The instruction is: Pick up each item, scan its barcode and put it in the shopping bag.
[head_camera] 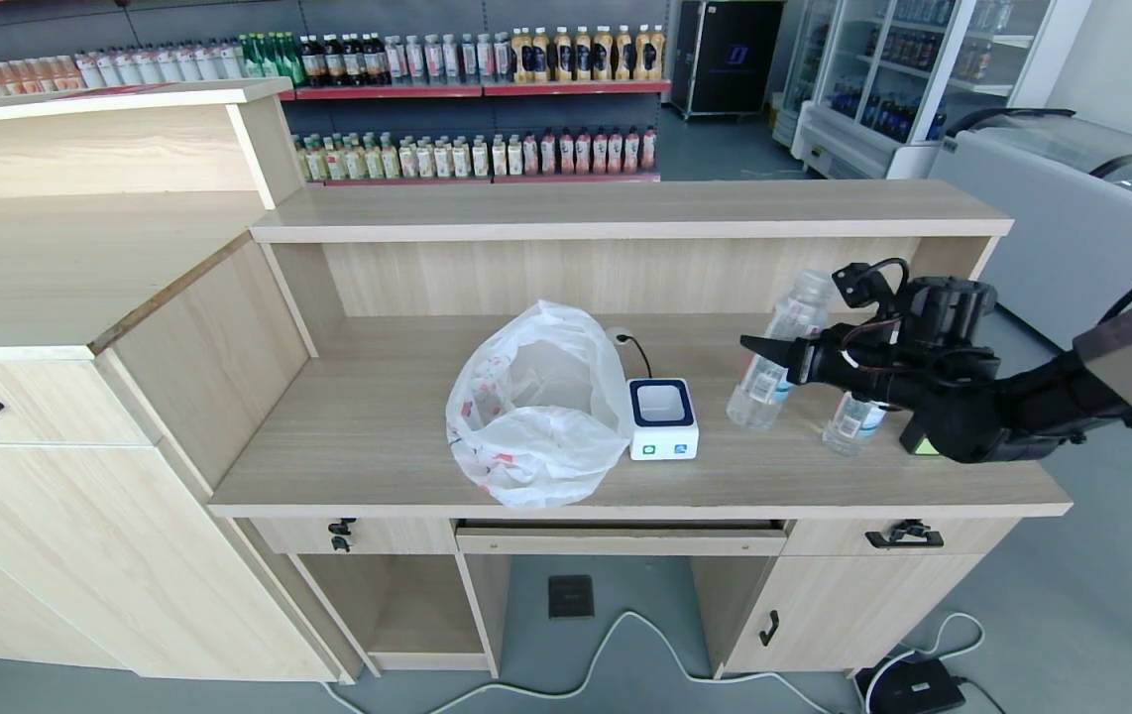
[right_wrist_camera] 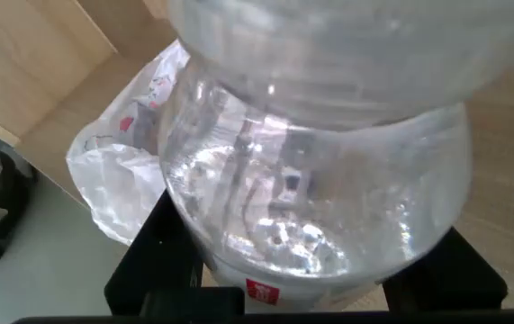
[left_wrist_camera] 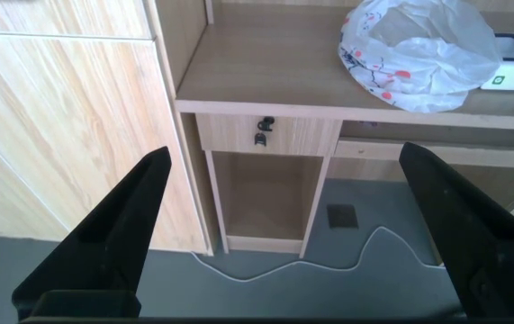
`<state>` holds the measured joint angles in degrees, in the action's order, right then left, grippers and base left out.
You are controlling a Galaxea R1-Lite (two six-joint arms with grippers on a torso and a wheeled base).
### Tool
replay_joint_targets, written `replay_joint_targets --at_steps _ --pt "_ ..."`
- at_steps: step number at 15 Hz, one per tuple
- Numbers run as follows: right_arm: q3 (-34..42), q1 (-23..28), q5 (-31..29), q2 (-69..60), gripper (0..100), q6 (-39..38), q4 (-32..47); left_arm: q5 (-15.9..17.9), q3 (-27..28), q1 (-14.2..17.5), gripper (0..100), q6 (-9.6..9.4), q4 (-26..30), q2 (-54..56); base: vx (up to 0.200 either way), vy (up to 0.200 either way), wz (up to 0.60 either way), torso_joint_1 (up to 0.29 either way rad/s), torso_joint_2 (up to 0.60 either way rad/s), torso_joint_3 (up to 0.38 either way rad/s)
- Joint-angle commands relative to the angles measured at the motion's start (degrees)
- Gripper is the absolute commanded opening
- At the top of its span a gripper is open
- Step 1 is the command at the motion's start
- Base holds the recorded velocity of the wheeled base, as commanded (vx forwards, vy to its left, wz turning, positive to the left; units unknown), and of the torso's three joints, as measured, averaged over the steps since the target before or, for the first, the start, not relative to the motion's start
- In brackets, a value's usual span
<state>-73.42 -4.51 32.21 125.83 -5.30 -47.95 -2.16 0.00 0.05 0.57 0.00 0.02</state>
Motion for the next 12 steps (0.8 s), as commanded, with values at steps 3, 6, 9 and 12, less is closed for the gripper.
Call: replay_joint_targets --at_steps 3,6,9,12 --pt "6.89 -0.06 11.03 -31.44 0 -15.53 7.60 -0.04 0.00 0.04 100 0.04 0.00 -0.02 0.000 0.000 0.00 0.000 0.00 0.000" --pt "11.02 0.47 17.19 -42.60 0 -19.57 8.39 -0.04 0.00 0.04 100 0.04 0.00 -0.02 0.000 0.000 0.00 0.000 0.00 0.000" --pt "18.23 -2.70 22.55 -52.53 0 -25.37 8.22 -0.04 0.00 0.04 100 0.04 0.00 -0.02 0.000 0.000 0.00 0.000 0.00 0.000" --pt "23.85 -7.71 22.46 -57.10 0 -26.16 8.39 -0.04 0.00 0.04 100 0.04 0.00 -0.02 0.000 0.000 0.00 0.000 0.00 0.000"
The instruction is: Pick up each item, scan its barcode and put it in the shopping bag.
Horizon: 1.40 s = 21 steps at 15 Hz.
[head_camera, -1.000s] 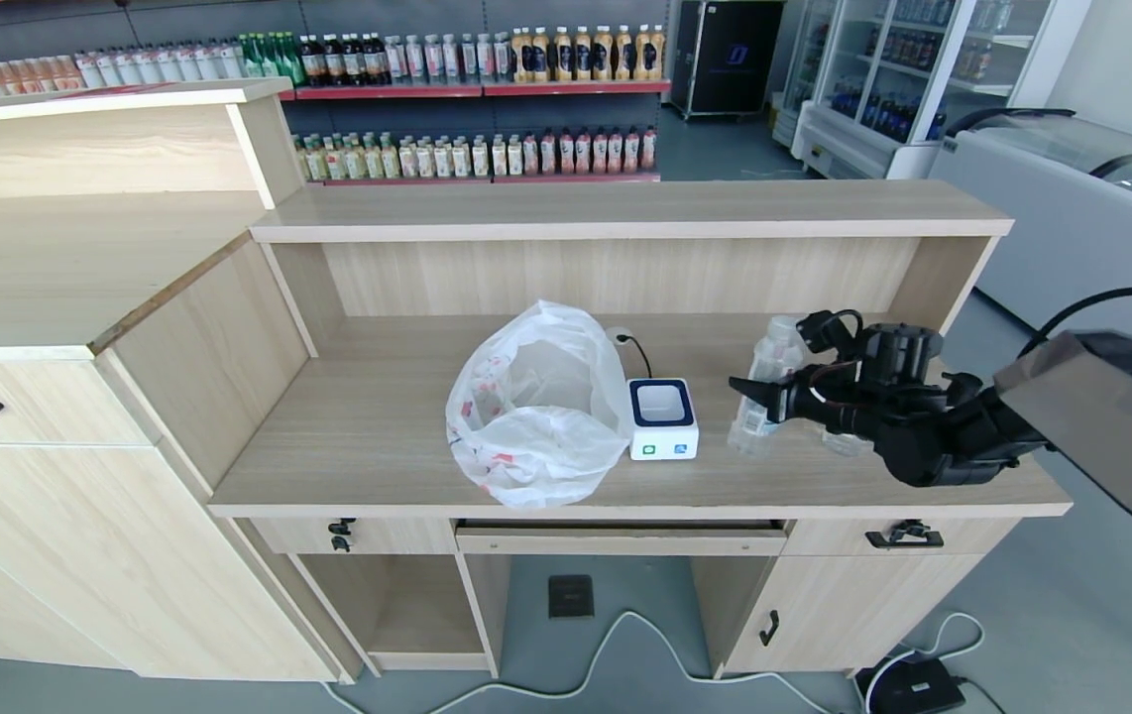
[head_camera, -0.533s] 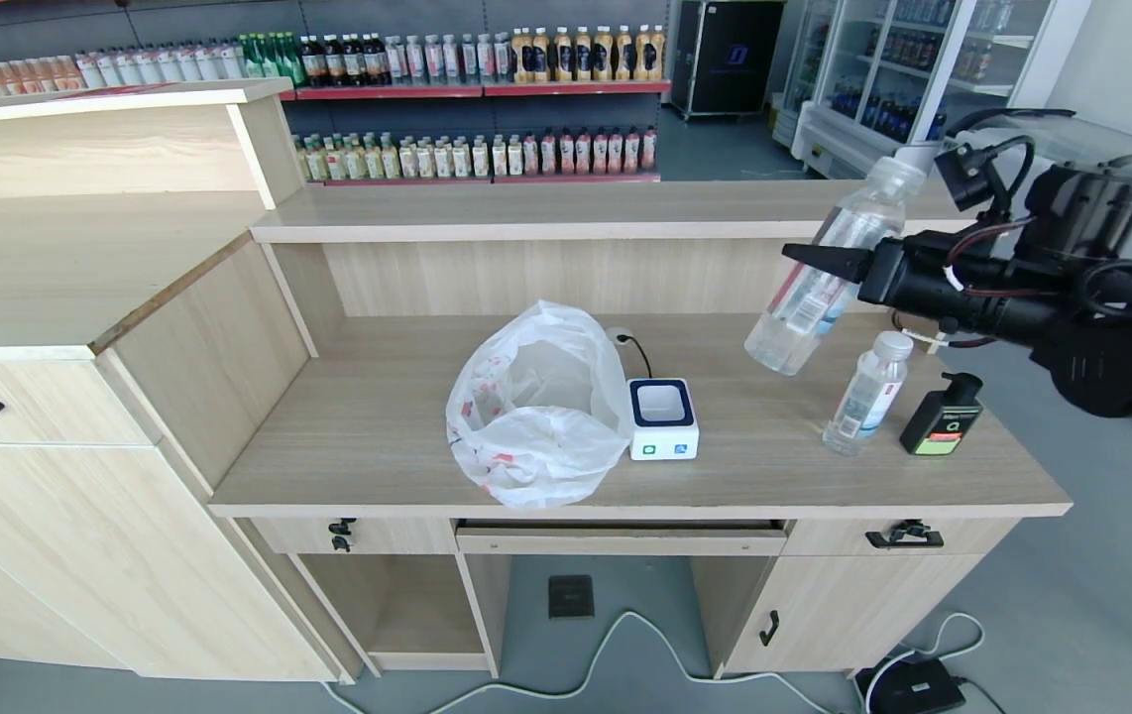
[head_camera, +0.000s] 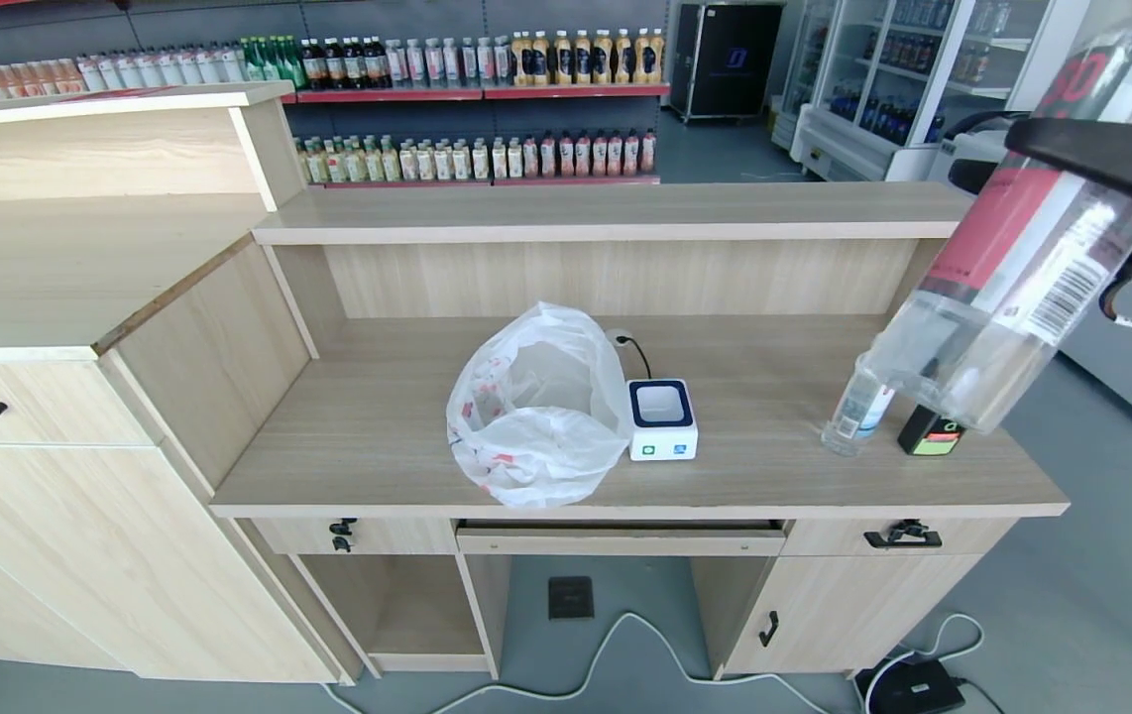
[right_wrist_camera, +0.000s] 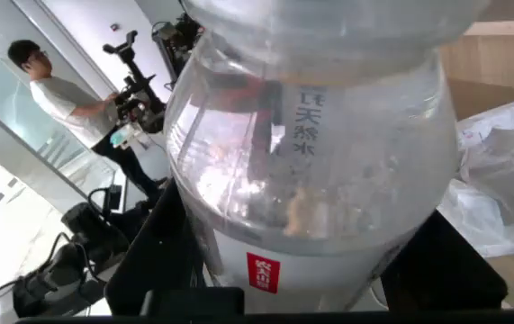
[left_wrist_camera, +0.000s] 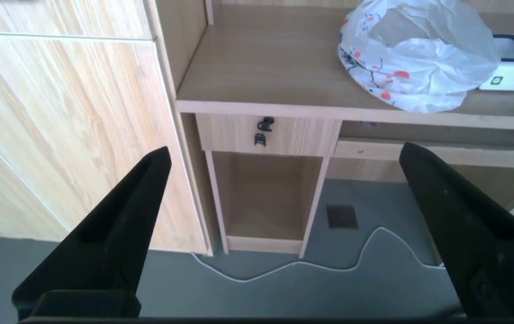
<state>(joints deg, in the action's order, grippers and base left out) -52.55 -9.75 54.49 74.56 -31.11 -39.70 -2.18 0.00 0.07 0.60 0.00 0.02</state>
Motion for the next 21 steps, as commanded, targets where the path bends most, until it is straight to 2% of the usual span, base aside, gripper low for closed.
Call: replay_joint_targets --at_steps 1,3,4,6,9,10,15,18,21 --pt "3.69 -3.87 0.09 -6.27 0 -0.79 0.15 -0.02 0.00 0.01 100 0.02 0.00 -0.02 0.000 0.000 0.00 0.000 0.00 0.000" --pt "5.71 -10.29 -0.35 -7.59 0 -2.38 -0.02 -0.02 0.00 0.01 100 0.02 0.00 -0.02 0.000 0.000 0.00 0.000 0.00 0.000" --pt "5.71 -14.24 -2.46 -7.23 0 -2.46 -0.29 -0.02 0.00 0.01 100 0.02 0.00 -0.02 0.000 0.000 0.00 0.000 0.00 0.000" --pt "5.71 -18.02 -3.87 -6.88 0 -2.46 0.07 -0.02 0.00 0.01 100 0.02 0.00 -0.02 0.000 0.000 0.00 0.000 0.00 0.000" --pt "5.27 -18.46 -3.52 -7.06 0 -3.43 1.12 -0.02 0.00 0.01 100 0.02 0.00 -0.02 0.000 0.000 0.00 0.000 0.00 0.000" --pt "3.95 -18.46 -2.55 -8.64 0 -5.54 4.37 -0.02 0.00 0.01 100 0.02 0.00 -0.02 0.000 0.000 0.00 0.000 0.00 0.000" --pt "0.52 -18.28 -2.46 -8.46 0 -5.45 8.59 -0.02 0.00 0.01 100 0.02 0.00 -0.02 0.000 0.000 0.00 0.000 0.00 0.000" --pt "-0.18 -16.61 -3.95 -7.50 0 -5.28 10.44 -0.02 0.00 0.01 100 0.02 0.00 -0.02 0.000 0.000 0.00 0.000 0.00 0.000" --pt "-1.15 -17.85 -6.86 -7.50 0 -5.28 11.84 -0.02 0.00 0.01 100 0.02 0.00 -0.02 0.000 0.000 0.00 0.000 0.00 0.000"
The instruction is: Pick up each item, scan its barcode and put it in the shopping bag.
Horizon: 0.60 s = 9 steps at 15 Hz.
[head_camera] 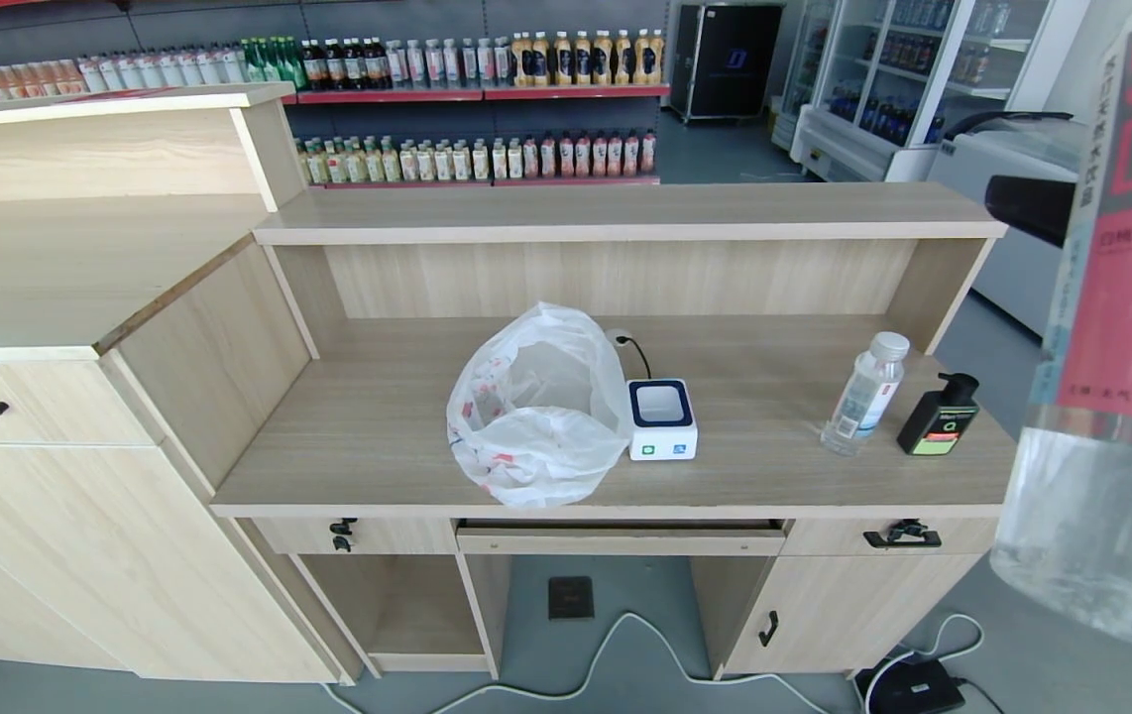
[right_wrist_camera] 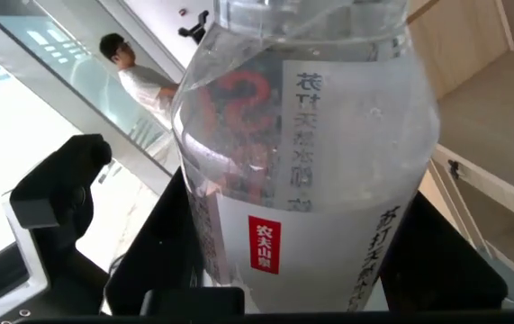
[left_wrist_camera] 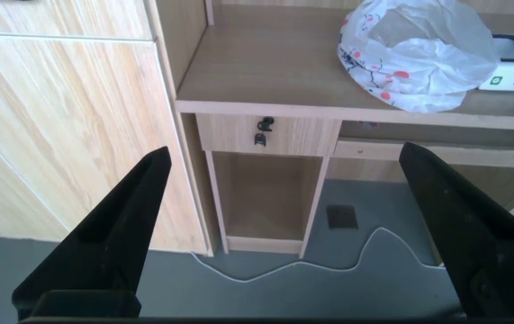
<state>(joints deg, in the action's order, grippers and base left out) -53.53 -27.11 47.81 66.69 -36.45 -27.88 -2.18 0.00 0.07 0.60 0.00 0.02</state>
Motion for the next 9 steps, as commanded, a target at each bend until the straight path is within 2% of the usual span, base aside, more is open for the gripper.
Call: replay_joint_targets --at_steps 1,7,9 --pt "0.00 -1.10 -0.26 0.28 0 -0.02 0.02 -0.02 0.00 0.01 100 0.02 0.00 -0.02 0.000 0.000 0.00 0.000 0.00 0.000" --pt "0.09 -1.63 -0.26 0.81 0 2.00 0.02 -0.02 0.00 0.01 100 0.02 0.00 -0.02 0.000 0.000 0.00 0.000 0.00 0.000" --pt "0.62 8.48 -0.26 4.06 0 21.33 0.55 -0.02 0.00 0.01 100 0.02 0.00 -0.02 0.000 0.000 0.00 0.000 0.00 0.000"
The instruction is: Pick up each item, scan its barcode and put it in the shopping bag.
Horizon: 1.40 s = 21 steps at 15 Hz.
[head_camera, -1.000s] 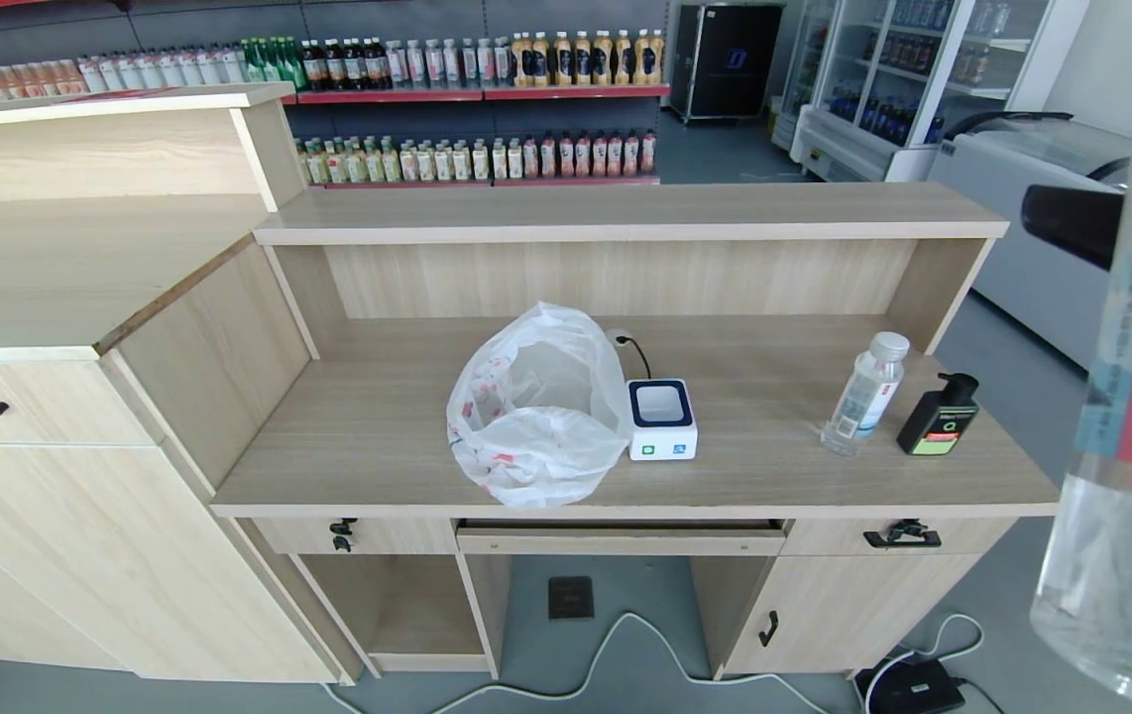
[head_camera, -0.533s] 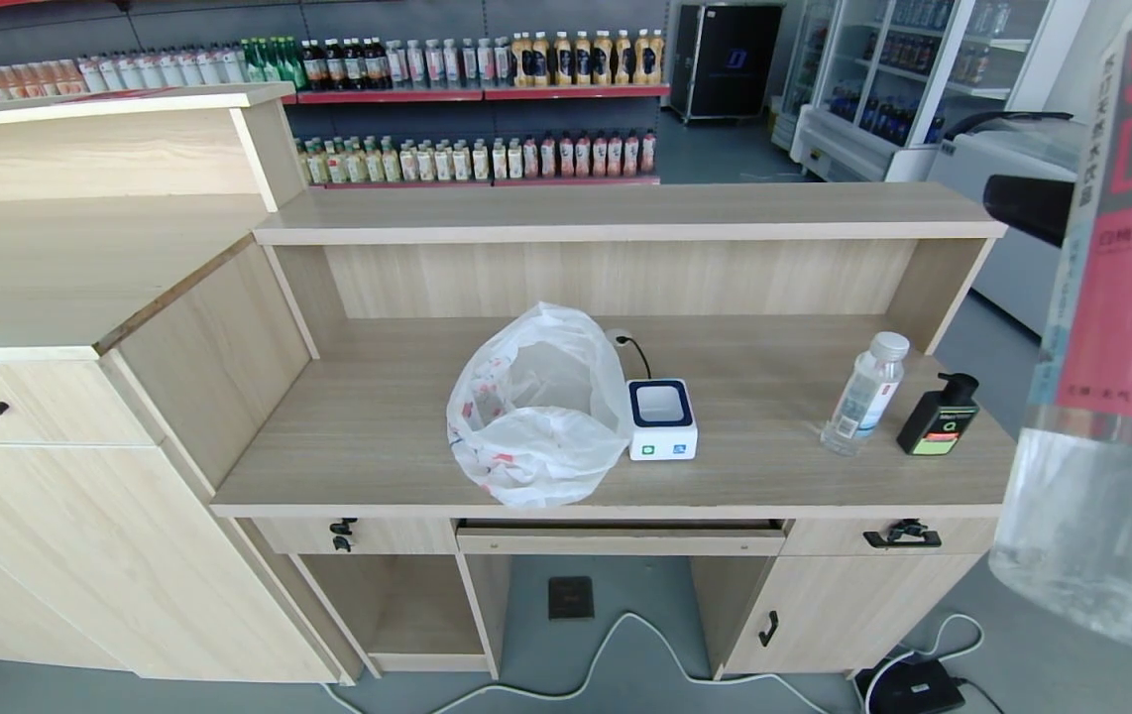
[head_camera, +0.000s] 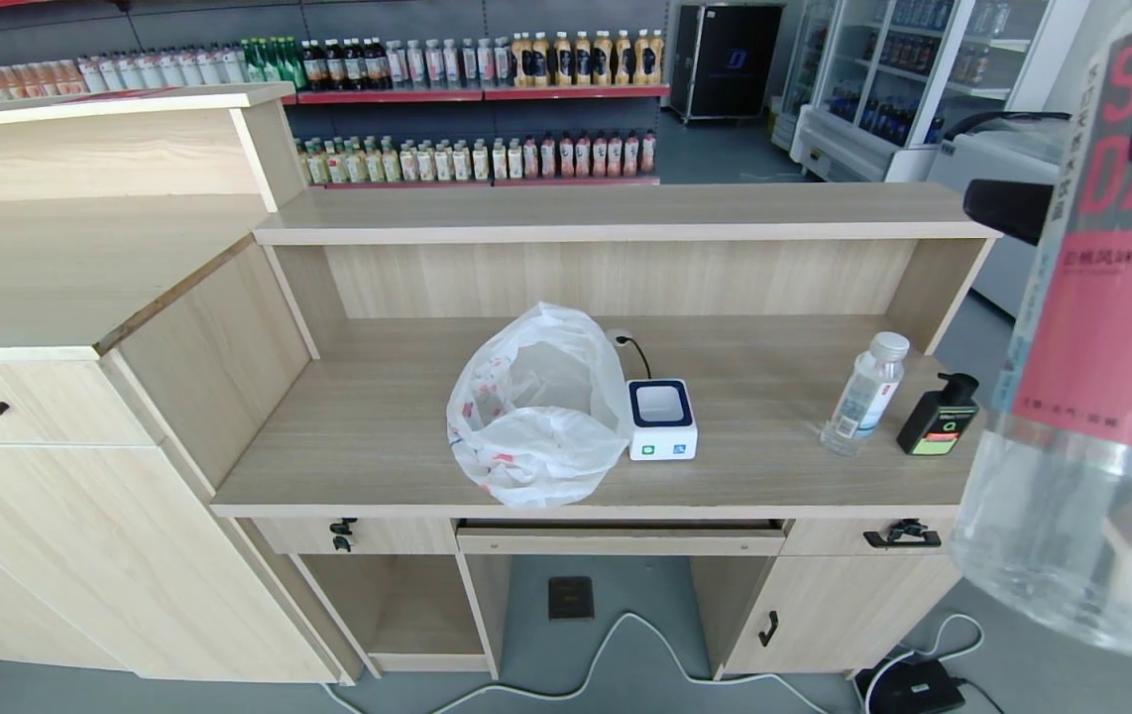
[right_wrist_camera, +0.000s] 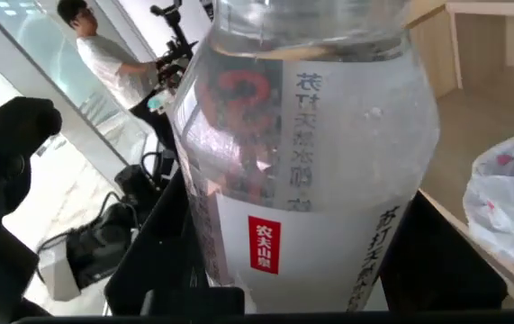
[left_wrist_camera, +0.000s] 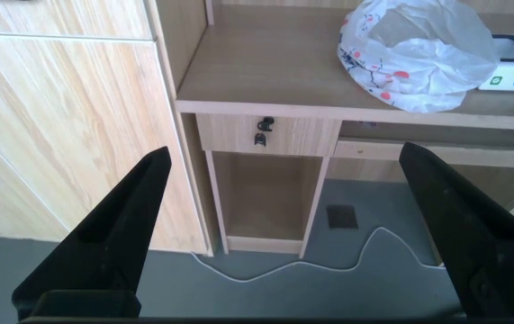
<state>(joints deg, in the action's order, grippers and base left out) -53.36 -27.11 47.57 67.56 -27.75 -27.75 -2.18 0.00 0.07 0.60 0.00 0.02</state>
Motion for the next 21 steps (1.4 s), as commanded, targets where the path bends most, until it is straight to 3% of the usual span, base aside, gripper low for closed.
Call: replay_joint_targets --at_steps 1,2,3,6,8,12,13,15,21 --pt "0.62 12.43 -0.55 4.33 0 20.36 1.20 -0.02 0.00 0.01 100 0.02 0.00 -0.02 0.000 0.000 0.00 0.000 0.00 0.000" --pt "0.98 16.21 -2.30 5.56 0 26.69 1.55 -0.02 0.00 0.01 100 0.02 0.00 -0.02 0.000 0.000 0.00 0.000 0.00 0.000" --pt "2.91 23.24 -7.40 7.59 0 36.01 0.76 -0.02 0.00 0.01 100 0.02 0.00 -0.02 0.000 0.000 0.00 0.000 0.00 0.000" --pt "8.62 36.87 -9.07 9.17 0 36.18 -6.27 -0.02 0.00 0.01 100 0.02 0.00 -0.02 0.000 0.000 0.00 0.000 0.00 0.000" --pt "12.93 40.82 -10.65 8.20 0 37.15 -6.97 -0.02 0.00 0.01 100 0.02 0.00 -0.02 0.000 0.000 0.00 0.000 0.00 0.000" --pt "17.76 41.09 -24.80 8.38 0 41.11 -17.69 -0.02 0.00 0.01 100 0.02 0.00 -0.02 0.000 0.000 0.00 0.000 0.00 0.000" --pt "18.03 39.50 -34.47 9.26 0 42.42 -18.05 -0.02 0.00 0.01 100 0.02 0.00 -0.02 0.000 0.000 0.00 0.000 0.00 0.000" --pt "17.67 38.45 -42.65 10.40 0 43.39 -18.13 -0.02 0.00 0.01 100 0.02 0.00 -0.02 0.000 0.000 0.00 0.000 0.00 0.000" --pt "16.71 38.27 -43.35 11.80 0 44.01 -20.68 -0.02 0.00 0.01 100 0.02 0.00 -0.02 0.000 0.000 0.00 0.000 0.00 0.000"
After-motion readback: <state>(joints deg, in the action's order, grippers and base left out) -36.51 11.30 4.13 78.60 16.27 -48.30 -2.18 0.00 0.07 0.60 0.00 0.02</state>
